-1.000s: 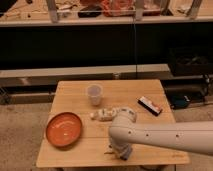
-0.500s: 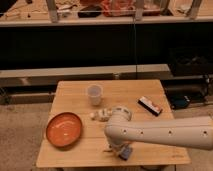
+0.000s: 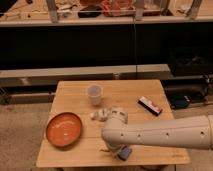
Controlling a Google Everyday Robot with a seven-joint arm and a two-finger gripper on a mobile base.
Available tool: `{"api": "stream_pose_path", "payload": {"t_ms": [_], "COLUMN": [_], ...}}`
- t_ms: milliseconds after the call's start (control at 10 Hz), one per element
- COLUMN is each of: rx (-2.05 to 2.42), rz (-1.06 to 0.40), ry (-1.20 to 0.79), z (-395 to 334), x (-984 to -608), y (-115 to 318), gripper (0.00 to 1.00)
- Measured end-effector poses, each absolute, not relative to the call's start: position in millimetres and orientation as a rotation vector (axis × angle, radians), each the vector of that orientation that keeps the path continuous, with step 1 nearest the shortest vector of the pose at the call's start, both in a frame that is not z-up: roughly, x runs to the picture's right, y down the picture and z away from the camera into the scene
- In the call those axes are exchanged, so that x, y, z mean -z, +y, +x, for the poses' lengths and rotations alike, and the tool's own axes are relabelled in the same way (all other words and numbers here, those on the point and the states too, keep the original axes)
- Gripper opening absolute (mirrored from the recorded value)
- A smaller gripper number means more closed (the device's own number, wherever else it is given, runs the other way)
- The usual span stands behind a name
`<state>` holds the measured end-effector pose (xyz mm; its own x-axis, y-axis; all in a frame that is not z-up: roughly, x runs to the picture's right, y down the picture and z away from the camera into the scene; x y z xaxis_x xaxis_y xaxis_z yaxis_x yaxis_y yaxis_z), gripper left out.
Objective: Place the pepper on the white sponge
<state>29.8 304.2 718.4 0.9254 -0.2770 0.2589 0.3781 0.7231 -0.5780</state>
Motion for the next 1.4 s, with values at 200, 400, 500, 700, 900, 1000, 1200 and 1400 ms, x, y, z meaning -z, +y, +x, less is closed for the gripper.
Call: {"api": "stream_pose_path", "payload": {"t_ms": [200,400,500,700,900,1000,1200,1400], "rx": [0.325,0.251,0.205,0.182,0.159,0.149,0.099,0.037], "rz": [-0.675,-0.695,-0.703,-0.710,-0.719,-0.717,-0.715,-0.703], "ry": [-0.147,-0.109,-0.094,-0.091,-0.117,-0.136,-0.167,-0.124], "z": [28,33,33,33,34,34,37,38], "x": [-716,-716,-716,-715,-717,-719,-723,-722], "y": [302,297,292,286,284,283,281,279], "gripper": [0.00,0.00,0.00,0.00,0.00,0.00,0.00,0.00]}}
